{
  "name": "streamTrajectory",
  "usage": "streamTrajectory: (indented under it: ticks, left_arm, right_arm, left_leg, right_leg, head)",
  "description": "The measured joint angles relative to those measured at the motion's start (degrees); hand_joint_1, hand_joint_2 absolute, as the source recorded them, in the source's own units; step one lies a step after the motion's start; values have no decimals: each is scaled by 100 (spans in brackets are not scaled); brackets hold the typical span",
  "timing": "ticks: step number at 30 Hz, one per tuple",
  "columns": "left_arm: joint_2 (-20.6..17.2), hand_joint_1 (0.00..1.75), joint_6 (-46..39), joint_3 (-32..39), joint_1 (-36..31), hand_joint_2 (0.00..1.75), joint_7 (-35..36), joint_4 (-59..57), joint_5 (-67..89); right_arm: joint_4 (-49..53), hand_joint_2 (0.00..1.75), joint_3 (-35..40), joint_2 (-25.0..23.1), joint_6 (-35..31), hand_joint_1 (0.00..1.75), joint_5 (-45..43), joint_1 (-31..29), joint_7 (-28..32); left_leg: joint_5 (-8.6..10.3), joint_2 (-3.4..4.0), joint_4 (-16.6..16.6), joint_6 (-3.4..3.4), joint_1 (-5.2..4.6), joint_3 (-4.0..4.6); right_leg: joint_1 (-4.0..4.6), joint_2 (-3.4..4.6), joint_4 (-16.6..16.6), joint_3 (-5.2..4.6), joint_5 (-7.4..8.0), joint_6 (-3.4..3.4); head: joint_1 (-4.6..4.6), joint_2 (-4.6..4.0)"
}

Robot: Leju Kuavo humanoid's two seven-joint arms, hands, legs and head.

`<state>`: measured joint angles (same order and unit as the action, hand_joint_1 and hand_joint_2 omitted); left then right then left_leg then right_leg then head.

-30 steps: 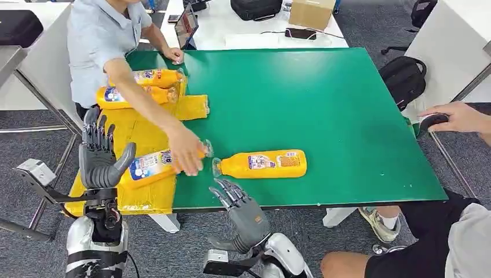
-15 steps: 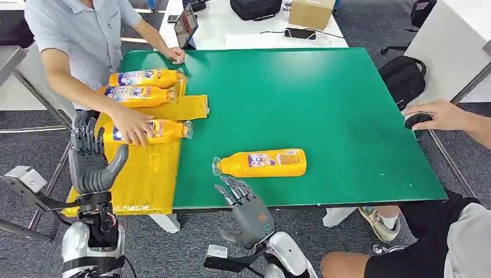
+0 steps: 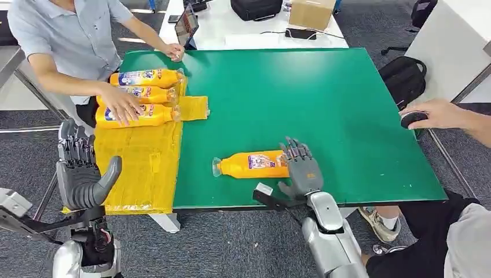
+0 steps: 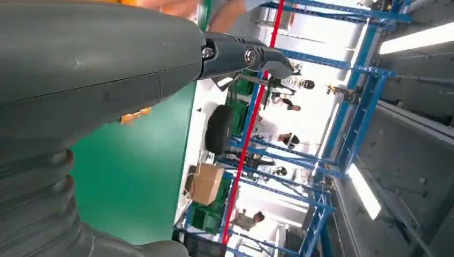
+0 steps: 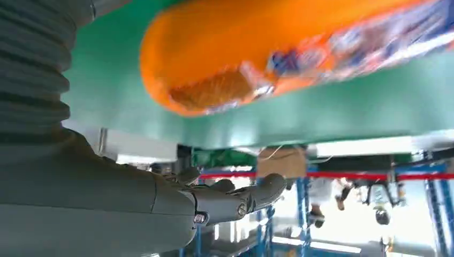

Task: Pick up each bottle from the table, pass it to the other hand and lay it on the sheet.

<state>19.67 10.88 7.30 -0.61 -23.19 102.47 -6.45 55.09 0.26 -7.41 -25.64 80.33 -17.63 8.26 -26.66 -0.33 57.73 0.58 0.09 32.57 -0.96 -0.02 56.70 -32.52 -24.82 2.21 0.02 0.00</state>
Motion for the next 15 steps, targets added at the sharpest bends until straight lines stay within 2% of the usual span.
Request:
streamTrajectory:
  ticks: [9, 12, 15]
  left_arm:
    - [4, 0, 103, -13, -14, 175, -15, -88, 0]
    - [4, 0, 151, -44, -55, 175, -15, -142, 27]
    - [4, 0, 188, -83, -136, 175, -7, -275, 22]
  right_arm:
    - [-397, 175, -96, 13, 162, 0, 227, -385, -206]
    - [-767, 175, -175, 15, 424, 0, 101, -620, -343]
    - [-1322, 175, -275, 24, 416, 0, -18, -920, -335]
  left_leg:
    - [-1, 0, -1, 0, 1, 5]
    - [0, 0, -1, 1, 0, 4]
    - [5, 0, 0, 7, -1, 3]
  right_leg:
    - [0, 0, 2, -4, -1, 0]
    - [-3, 0, 1, -4, -1, 0]
    - [-5, 0, 1, -3, 5, 6]
  head:
    - [0, 0]
    - [2, 0]
    - [0, 0]
